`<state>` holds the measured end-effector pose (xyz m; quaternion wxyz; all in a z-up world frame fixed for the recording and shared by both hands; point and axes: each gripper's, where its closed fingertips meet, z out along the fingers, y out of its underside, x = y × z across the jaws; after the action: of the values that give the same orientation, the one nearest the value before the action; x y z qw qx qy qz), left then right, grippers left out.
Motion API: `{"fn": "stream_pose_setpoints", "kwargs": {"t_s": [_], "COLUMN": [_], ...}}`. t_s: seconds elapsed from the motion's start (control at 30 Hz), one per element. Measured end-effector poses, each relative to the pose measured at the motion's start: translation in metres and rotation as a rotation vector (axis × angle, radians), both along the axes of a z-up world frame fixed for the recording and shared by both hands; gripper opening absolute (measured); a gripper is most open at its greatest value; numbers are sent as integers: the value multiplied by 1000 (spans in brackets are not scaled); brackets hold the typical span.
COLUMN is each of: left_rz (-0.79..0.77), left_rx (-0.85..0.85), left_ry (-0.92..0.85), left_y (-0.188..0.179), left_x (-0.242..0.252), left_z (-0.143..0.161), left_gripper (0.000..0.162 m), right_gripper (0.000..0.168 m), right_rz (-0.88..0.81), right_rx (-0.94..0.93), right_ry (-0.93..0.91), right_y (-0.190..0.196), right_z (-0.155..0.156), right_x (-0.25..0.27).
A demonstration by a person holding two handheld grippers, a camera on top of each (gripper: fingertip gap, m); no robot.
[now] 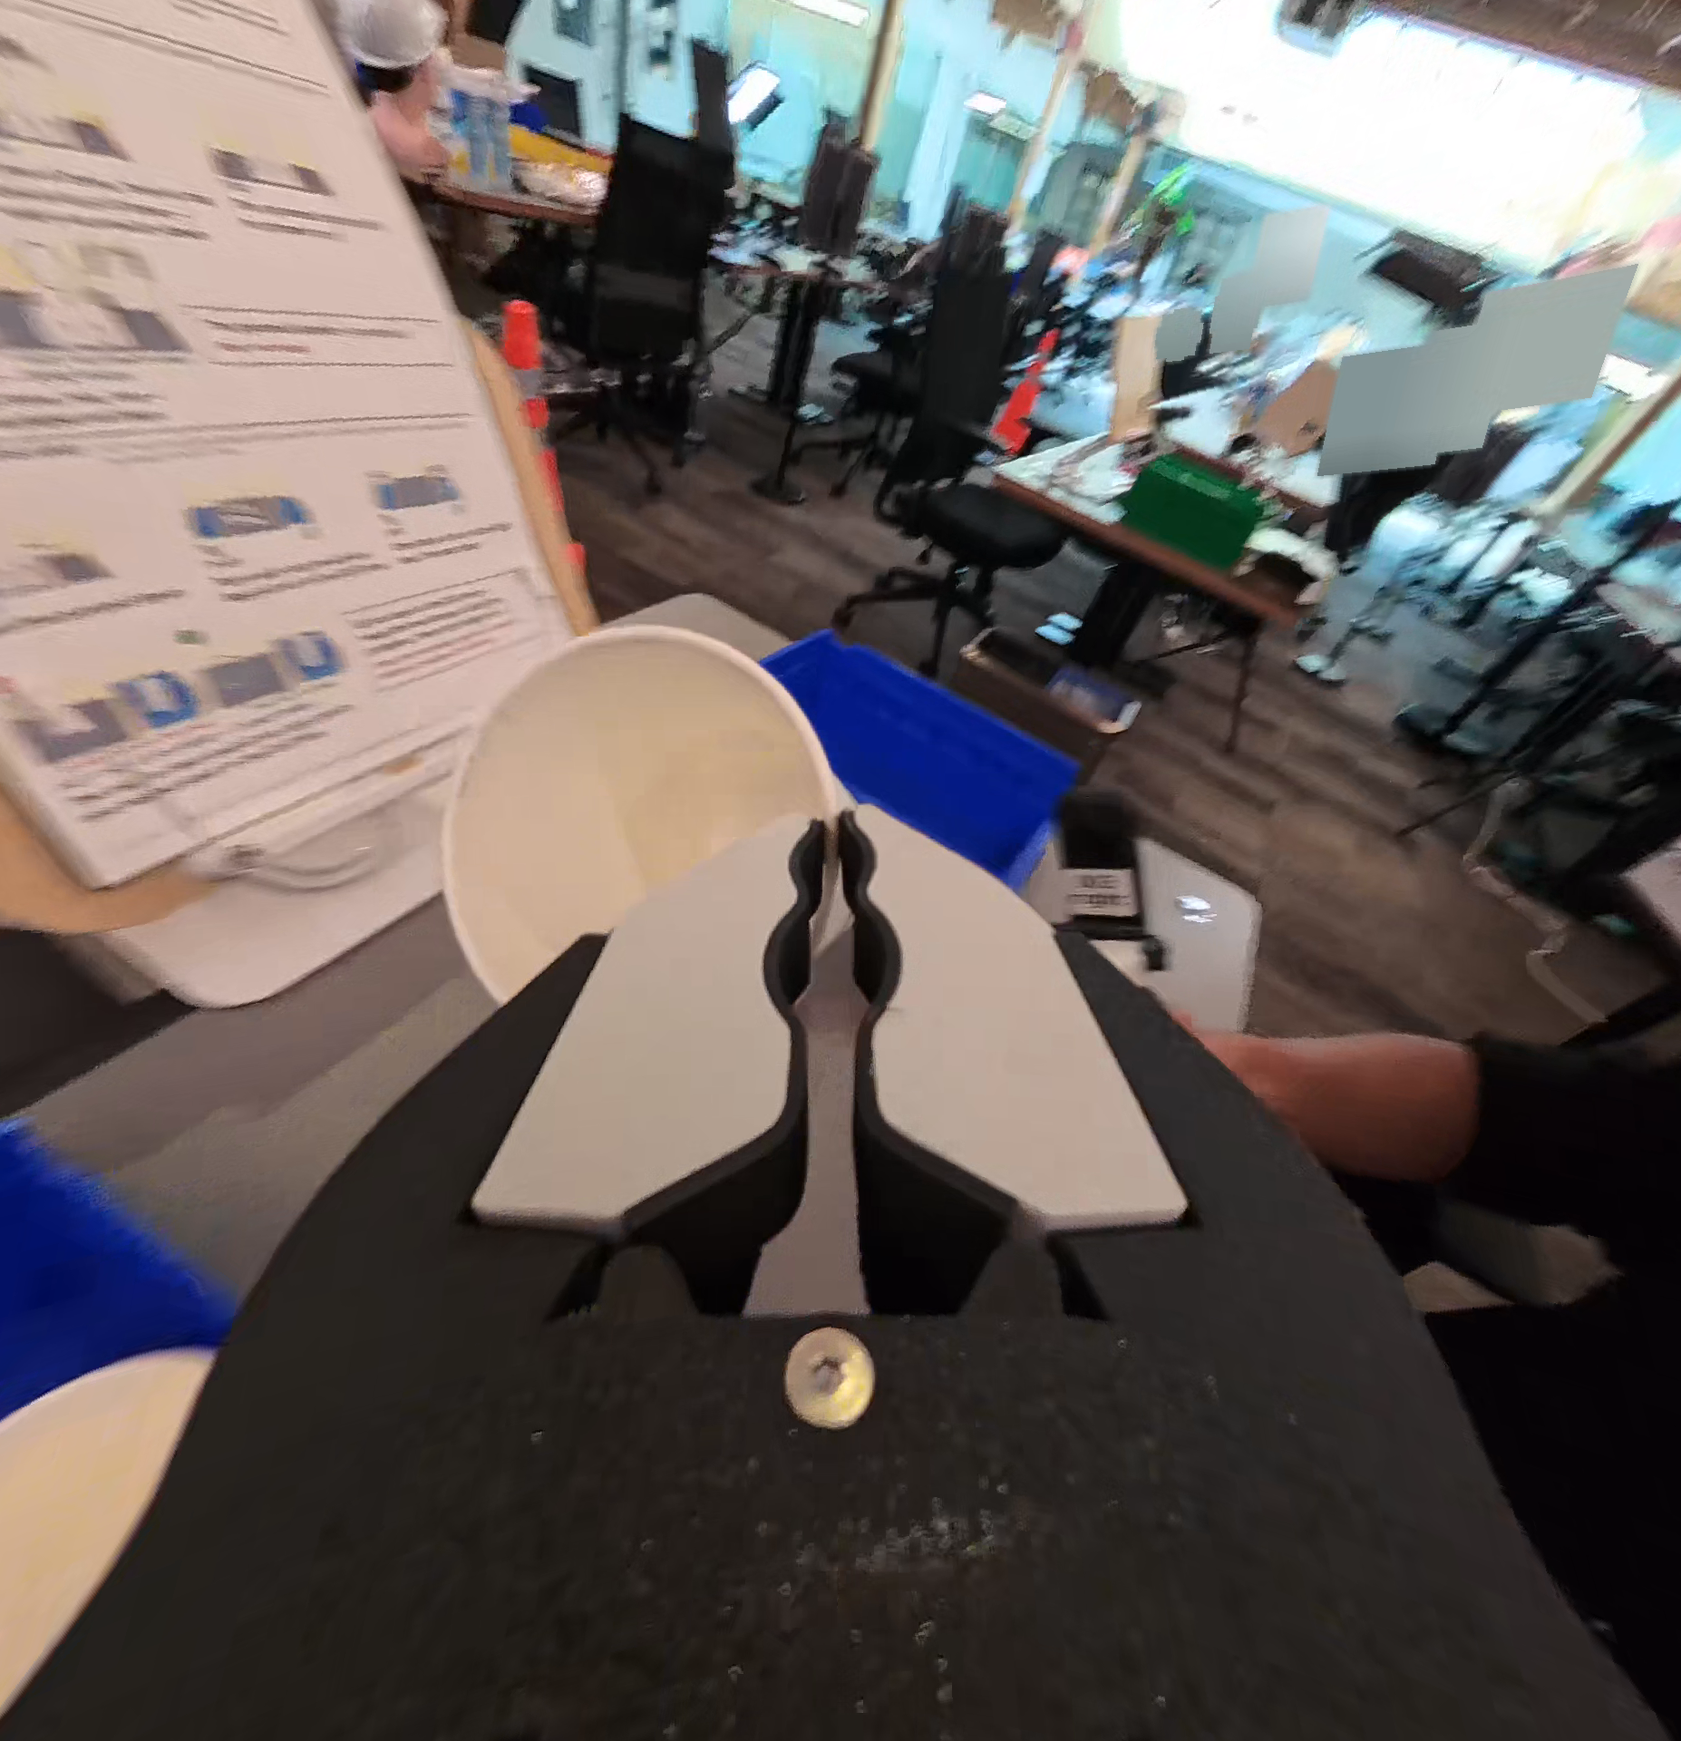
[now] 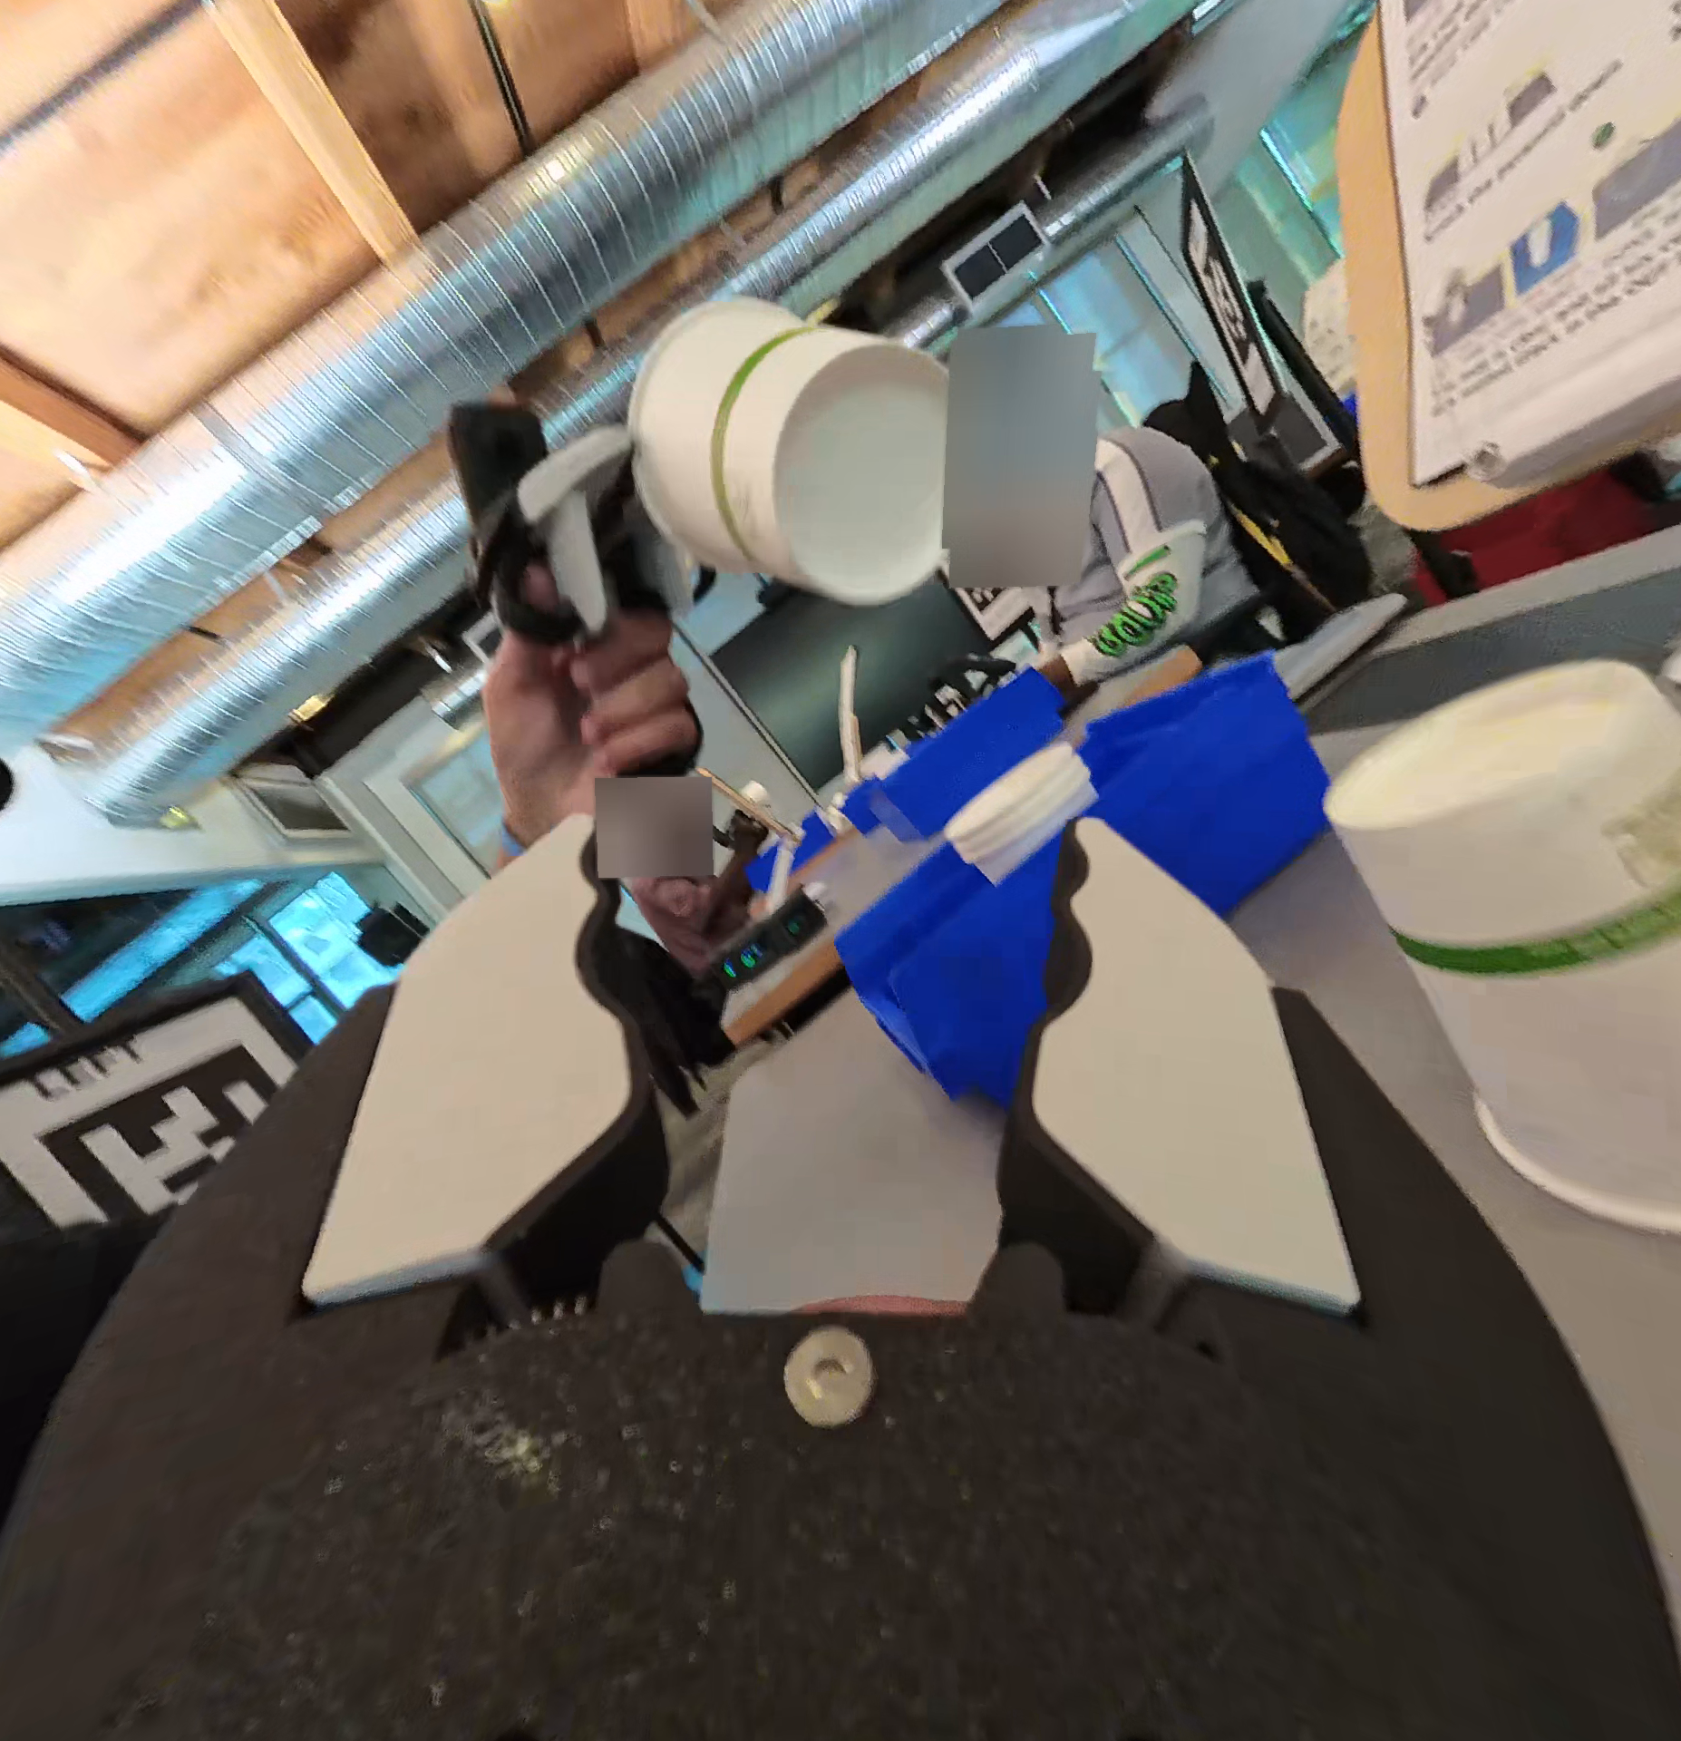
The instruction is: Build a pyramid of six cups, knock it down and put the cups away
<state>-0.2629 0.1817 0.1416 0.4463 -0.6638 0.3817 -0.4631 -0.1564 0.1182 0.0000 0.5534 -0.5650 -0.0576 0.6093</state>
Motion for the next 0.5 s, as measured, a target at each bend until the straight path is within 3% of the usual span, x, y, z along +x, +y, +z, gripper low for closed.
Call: {"fn": "stream_pose_setpoints", "kwargs": {"t_s": [0.17,0.3,0.33,0.37,0.5], "left_rz": [-125,-207,-220,-228,-218], "left_rx": [-48,-94,-111,-124,-115], "left_ry": [-89,-110,-104,-101,-48], "left_y": [-43,-63,-65,-66,-62], "left_x": [52,79,84,89,92], "left_z": [-19,-40,-47,-53,-72], "left_gripper": [2,2,2,2,3], "right_gripper": [93,91,78,76,75], "right_rz": [53,27,32,21,6], "right_rx": [17,48,59,50,4], "right_ry": [216,136,139,138,81], "right_y": [7,4,1,2,6], "right_z": [28,23,23,21,5], "right_x": [11,14,16,20,27]}}
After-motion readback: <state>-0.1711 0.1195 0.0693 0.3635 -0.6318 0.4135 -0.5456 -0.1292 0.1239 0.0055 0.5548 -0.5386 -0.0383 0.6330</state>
